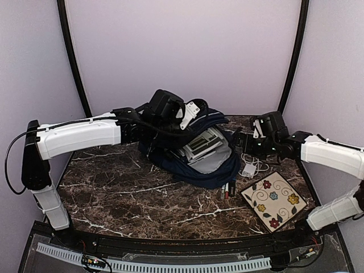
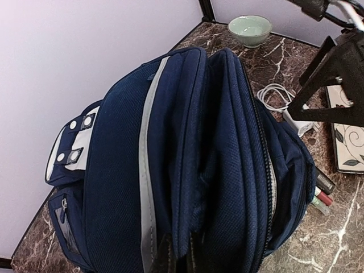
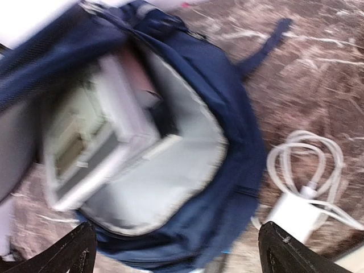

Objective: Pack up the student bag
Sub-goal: Place the largest pocket of the bag in the student bag, then move the student bag to the center of the board.

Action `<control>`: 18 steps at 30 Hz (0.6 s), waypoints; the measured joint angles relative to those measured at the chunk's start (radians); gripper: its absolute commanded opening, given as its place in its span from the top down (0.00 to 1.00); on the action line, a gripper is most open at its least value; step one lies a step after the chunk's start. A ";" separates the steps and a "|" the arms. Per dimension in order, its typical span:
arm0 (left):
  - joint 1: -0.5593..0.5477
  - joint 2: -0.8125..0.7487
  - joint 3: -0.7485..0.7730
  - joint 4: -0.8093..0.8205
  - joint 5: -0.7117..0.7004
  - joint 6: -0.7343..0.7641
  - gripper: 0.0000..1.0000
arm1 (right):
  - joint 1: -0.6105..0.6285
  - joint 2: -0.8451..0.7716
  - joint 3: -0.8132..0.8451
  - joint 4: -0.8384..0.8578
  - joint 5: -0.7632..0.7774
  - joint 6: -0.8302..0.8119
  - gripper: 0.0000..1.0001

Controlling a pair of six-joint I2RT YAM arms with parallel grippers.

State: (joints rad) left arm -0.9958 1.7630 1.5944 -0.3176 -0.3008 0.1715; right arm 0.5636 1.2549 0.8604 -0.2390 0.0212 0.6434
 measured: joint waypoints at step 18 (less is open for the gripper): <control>0.616 -0.002 -0.012 -0.033 0.457 -0.340 0.01 | -0.151 0.420 0.105 0.042 -0.295 -0.121 0.29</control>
State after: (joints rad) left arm -0.3798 1.7607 1.5822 -0.3504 0.1558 -0.1688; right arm 0.4122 1.6749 0.9649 -0.1970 -0.2737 0.5228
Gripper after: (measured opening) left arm 0.987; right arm 0.740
